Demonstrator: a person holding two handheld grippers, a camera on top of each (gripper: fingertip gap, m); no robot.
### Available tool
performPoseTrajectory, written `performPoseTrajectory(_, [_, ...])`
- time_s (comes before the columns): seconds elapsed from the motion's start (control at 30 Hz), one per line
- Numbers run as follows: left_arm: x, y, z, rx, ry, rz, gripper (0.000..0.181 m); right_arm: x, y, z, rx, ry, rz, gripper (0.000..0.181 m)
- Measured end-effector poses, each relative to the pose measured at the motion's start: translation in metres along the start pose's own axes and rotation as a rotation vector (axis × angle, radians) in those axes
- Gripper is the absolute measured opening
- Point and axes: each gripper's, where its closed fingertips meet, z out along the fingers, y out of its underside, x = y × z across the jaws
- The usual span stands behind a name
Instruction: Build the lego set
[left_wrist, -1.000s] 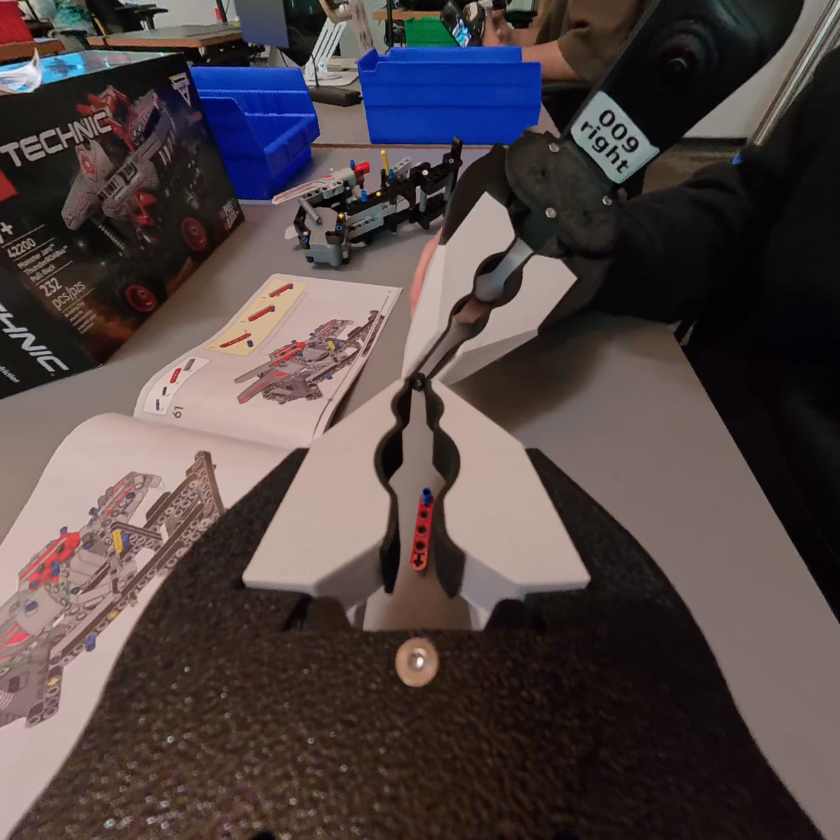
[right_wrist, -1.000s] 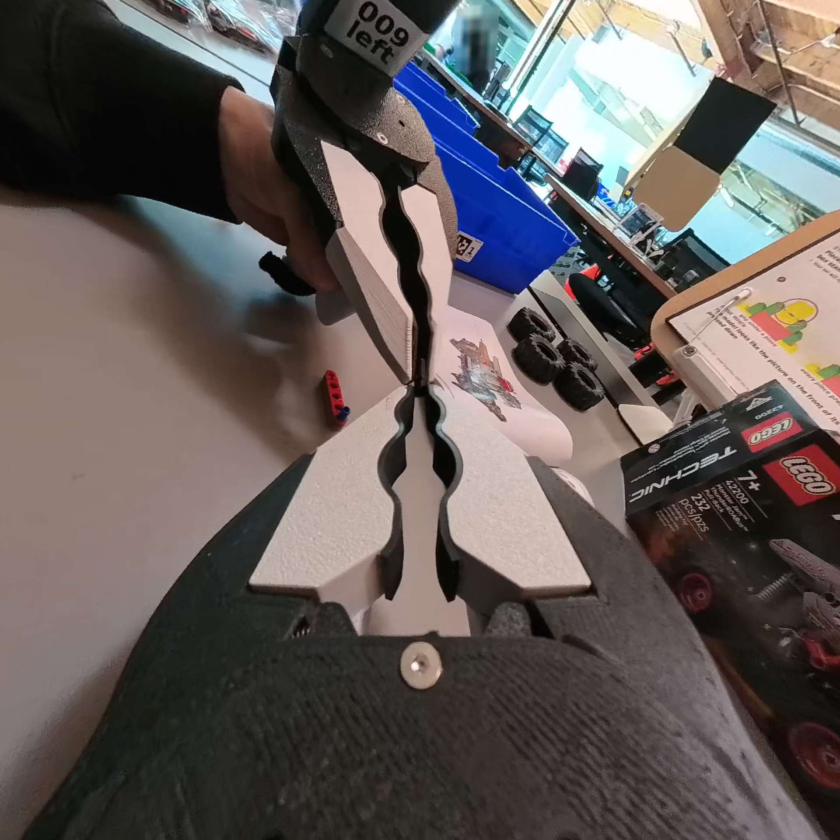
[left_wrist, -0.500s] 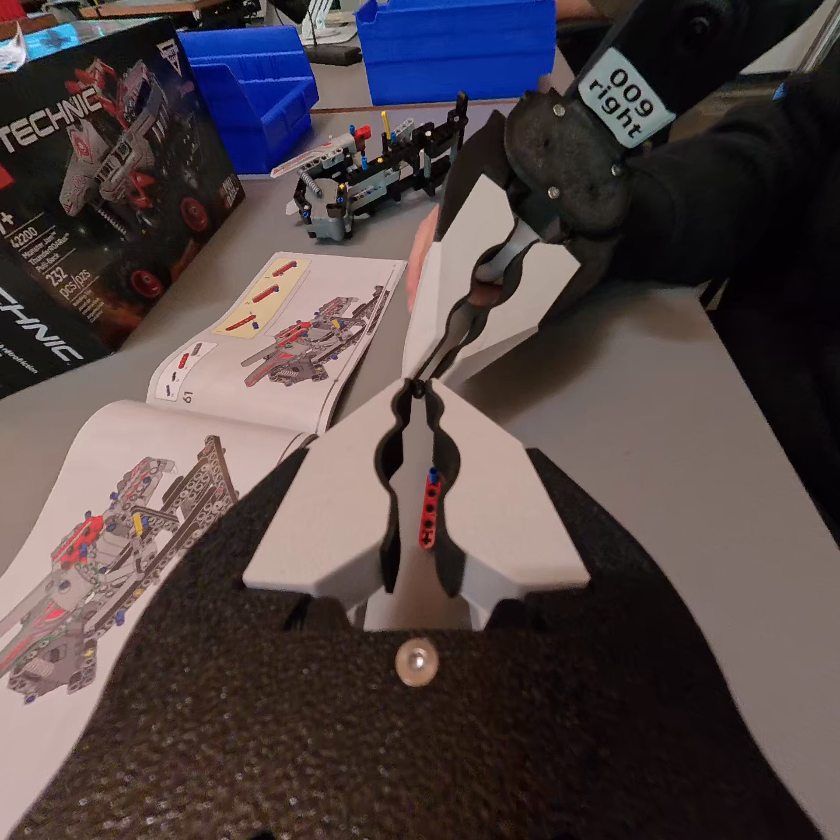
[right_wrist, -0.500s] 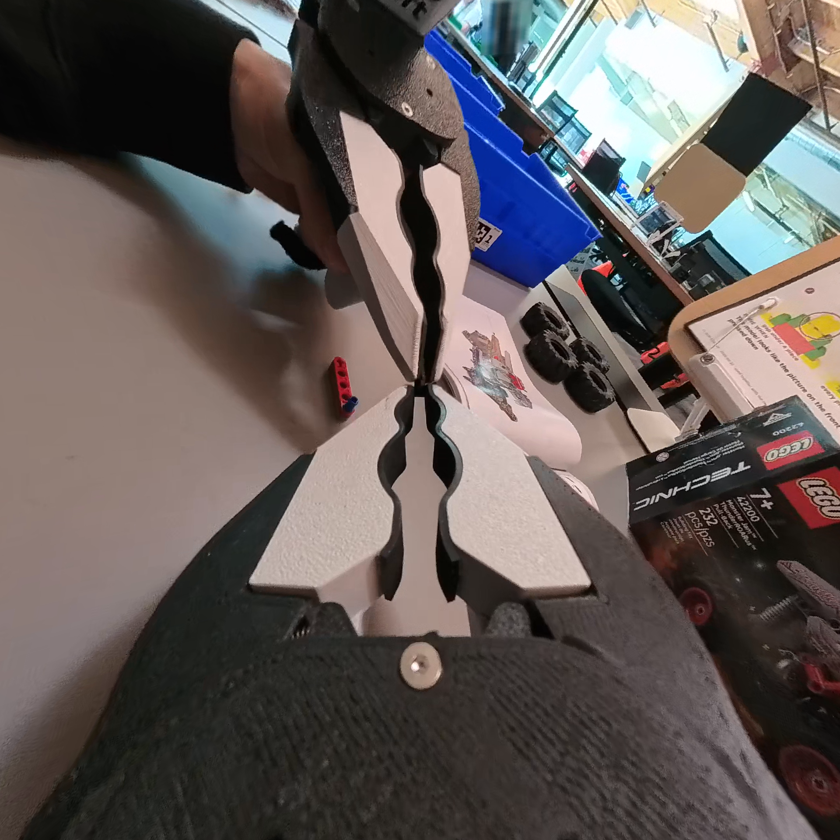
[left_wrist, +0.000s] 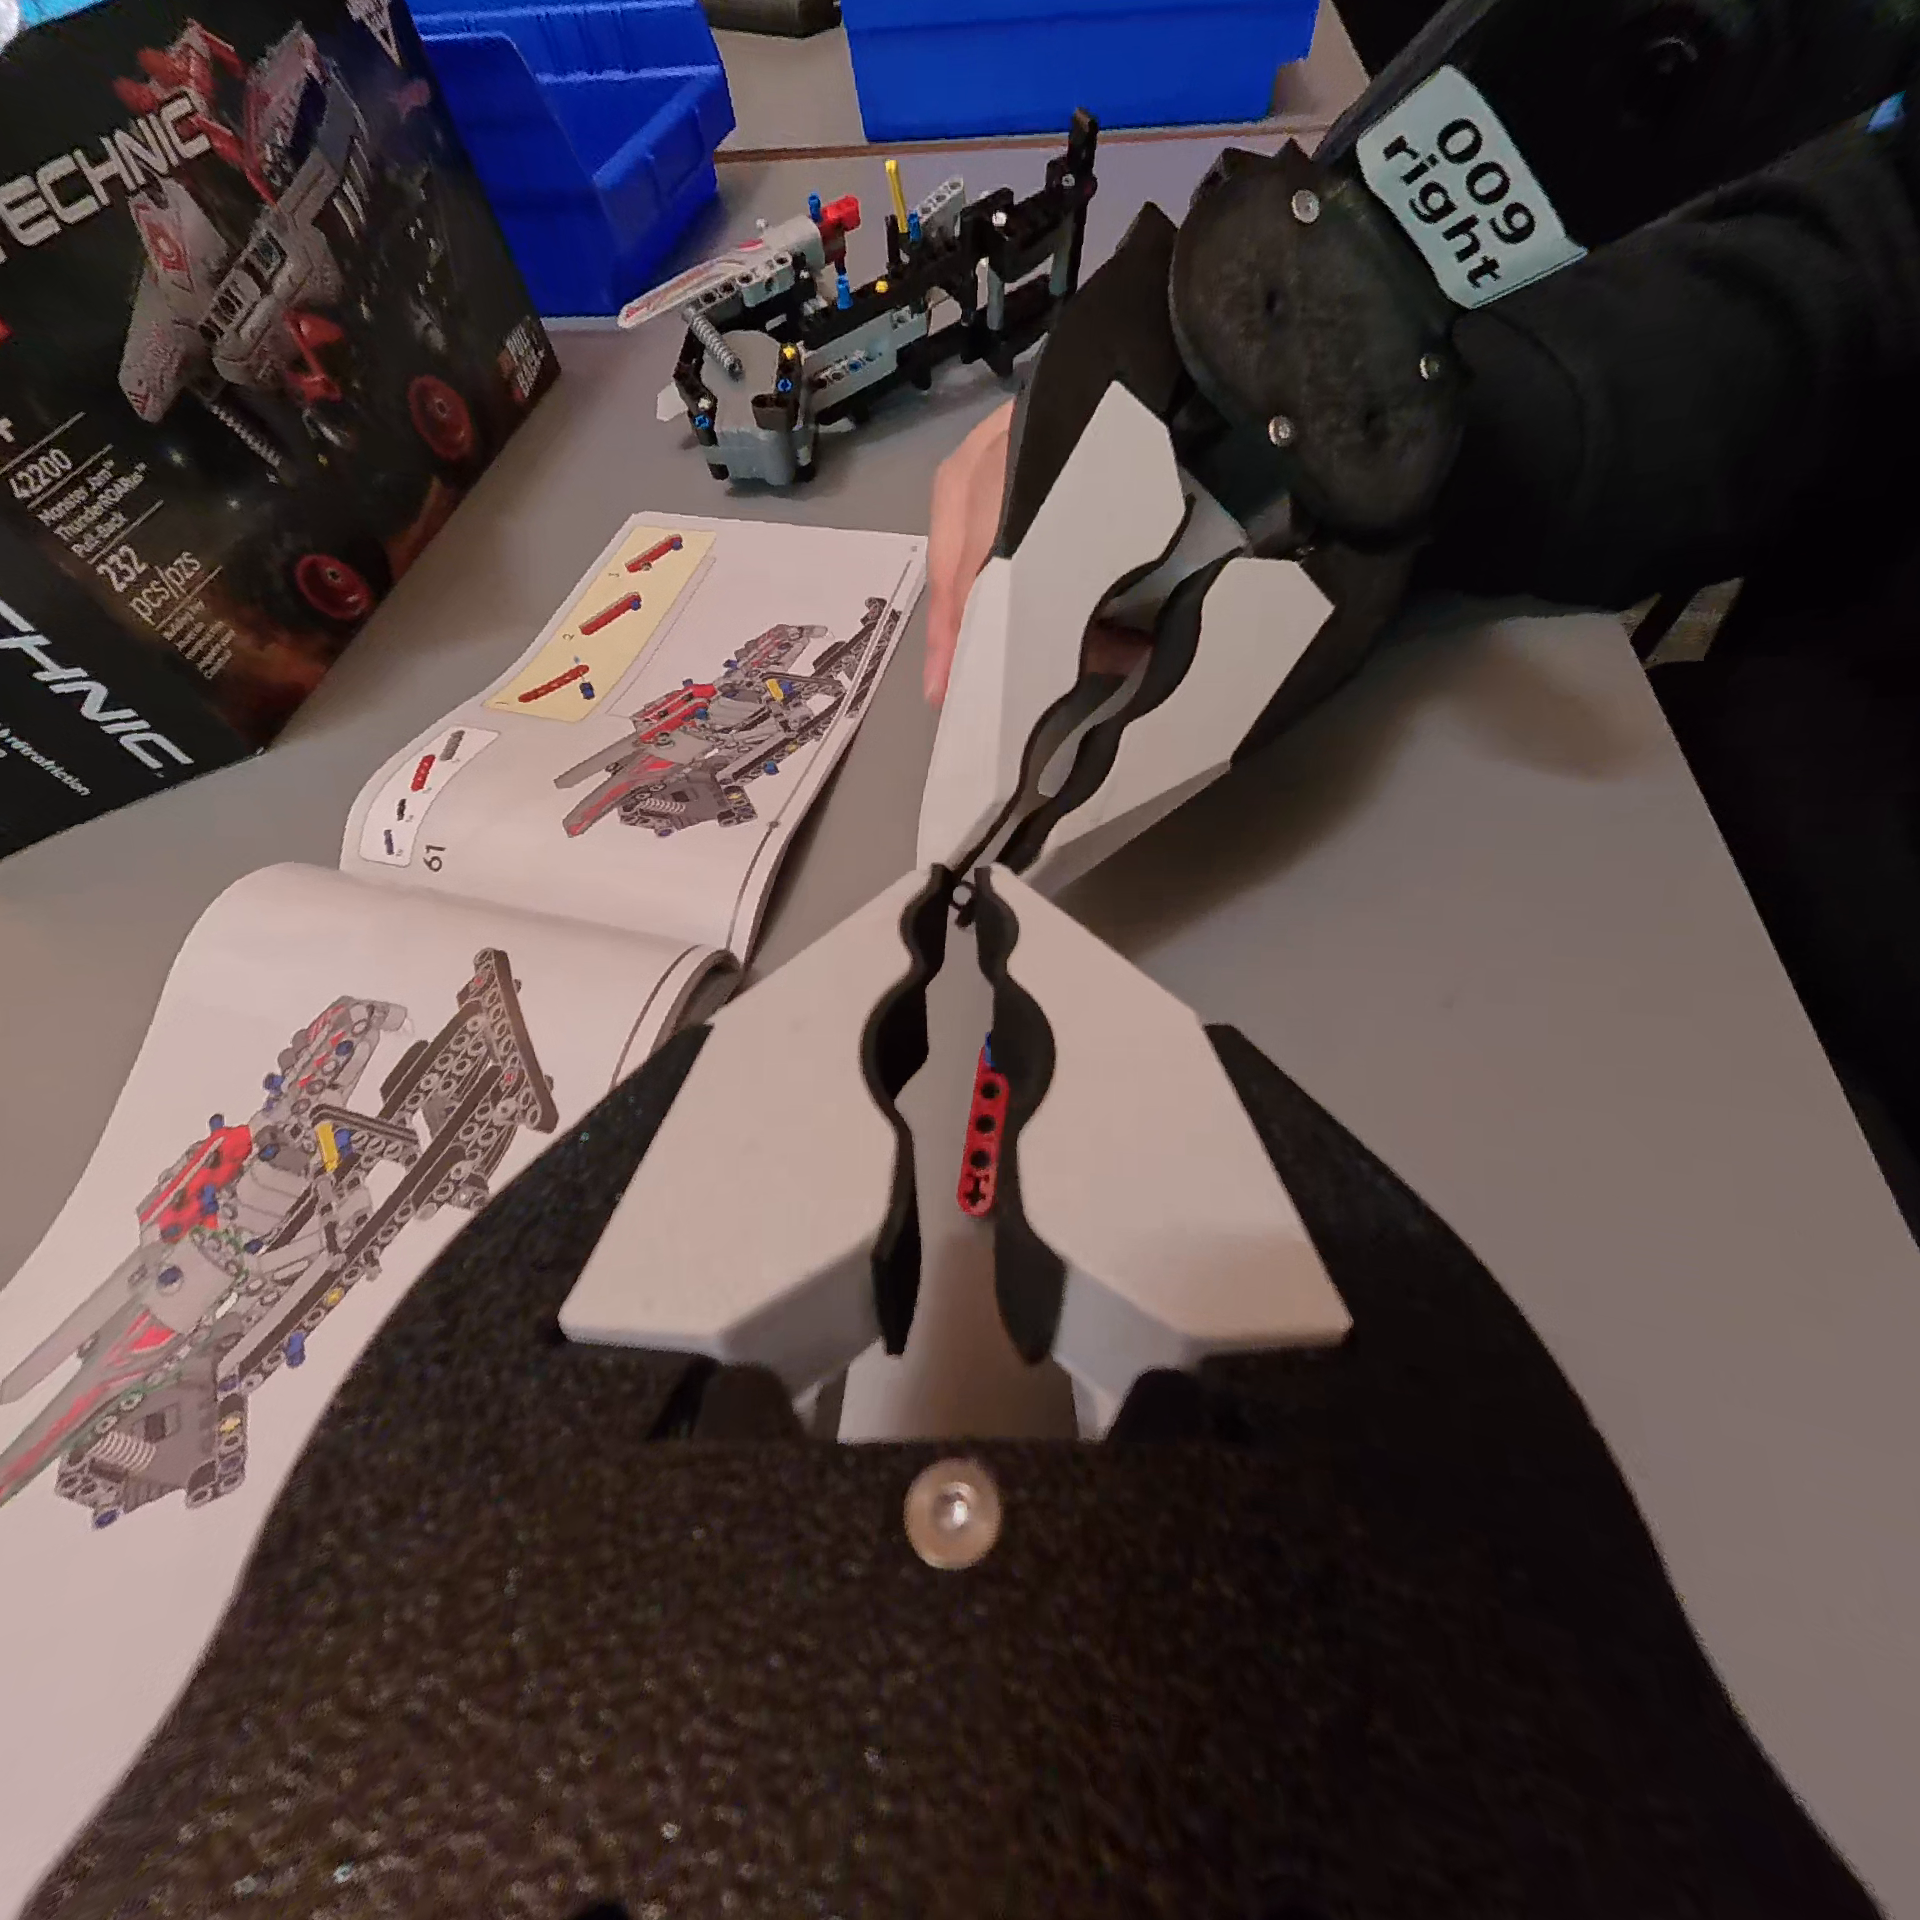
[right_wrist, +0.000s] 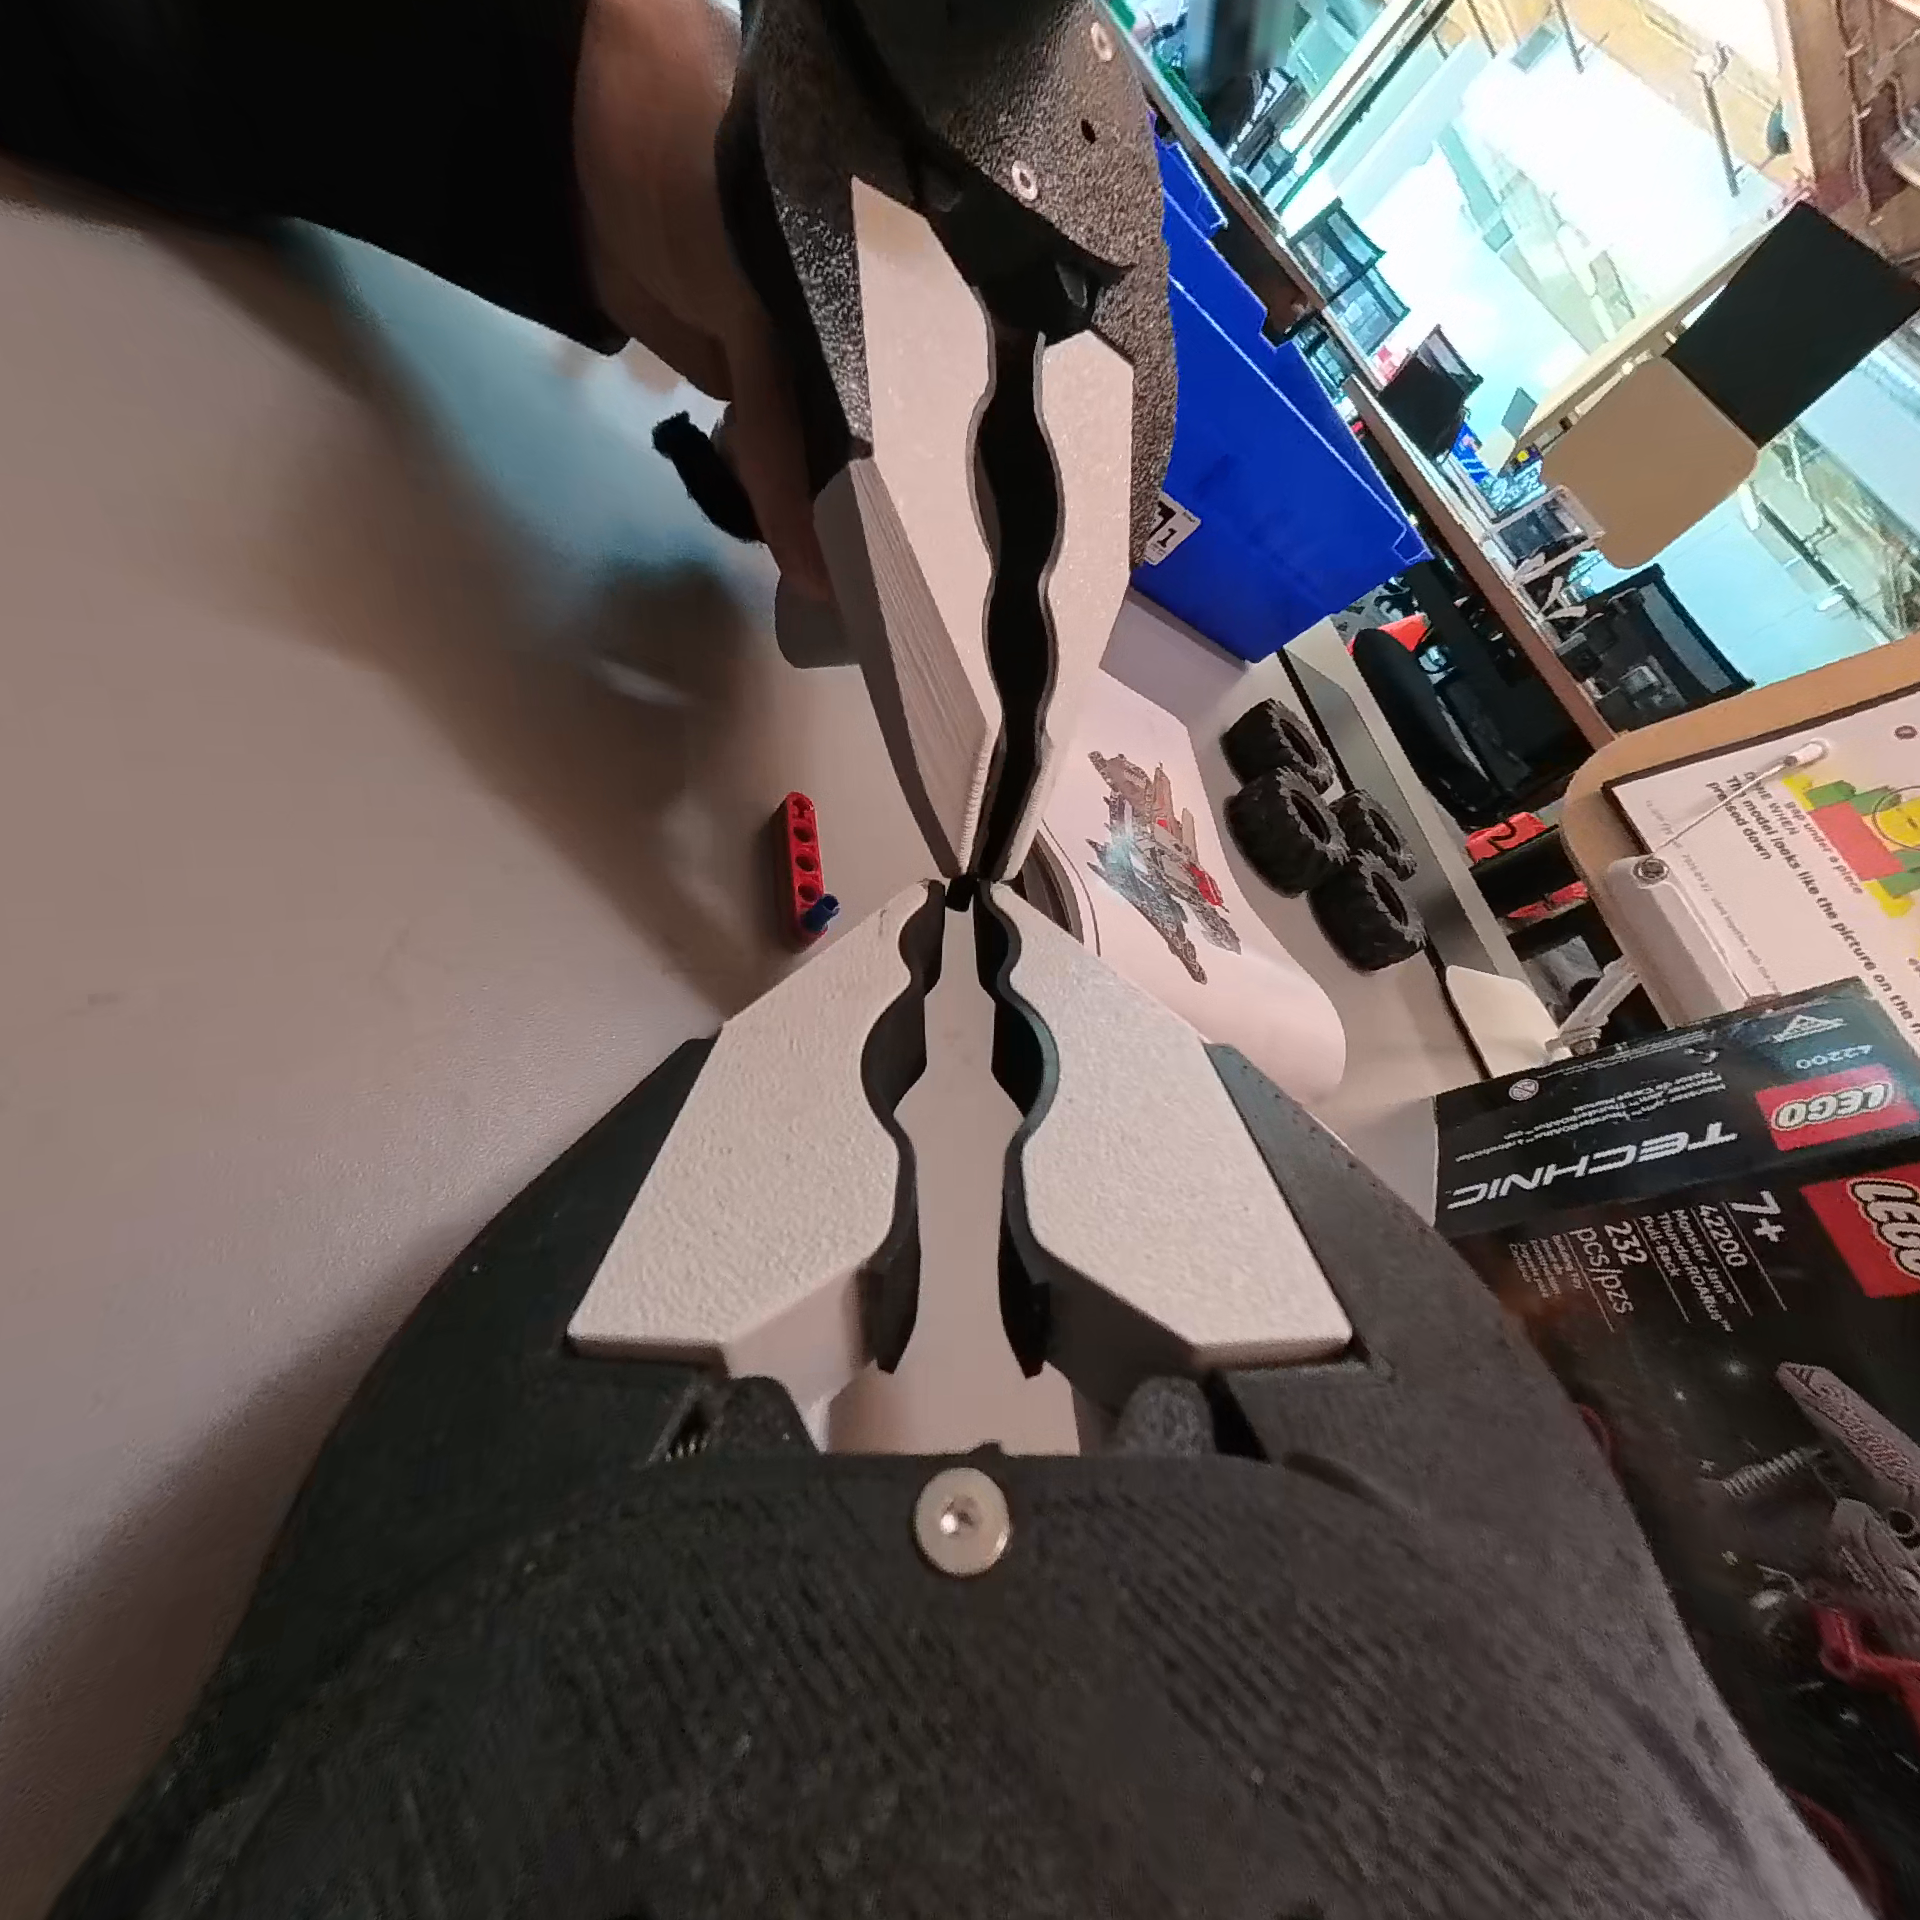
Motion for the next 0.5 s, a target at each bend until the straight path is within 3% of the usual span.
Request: performPoseTrajectory(0.5, [-0.002, 0.0047, 0.0019, -0.037, -0.006, 0.004, 0.002, -0.0003, 0.0033, 0.0027, -0.028, 0.002, -0.012, 0.004])
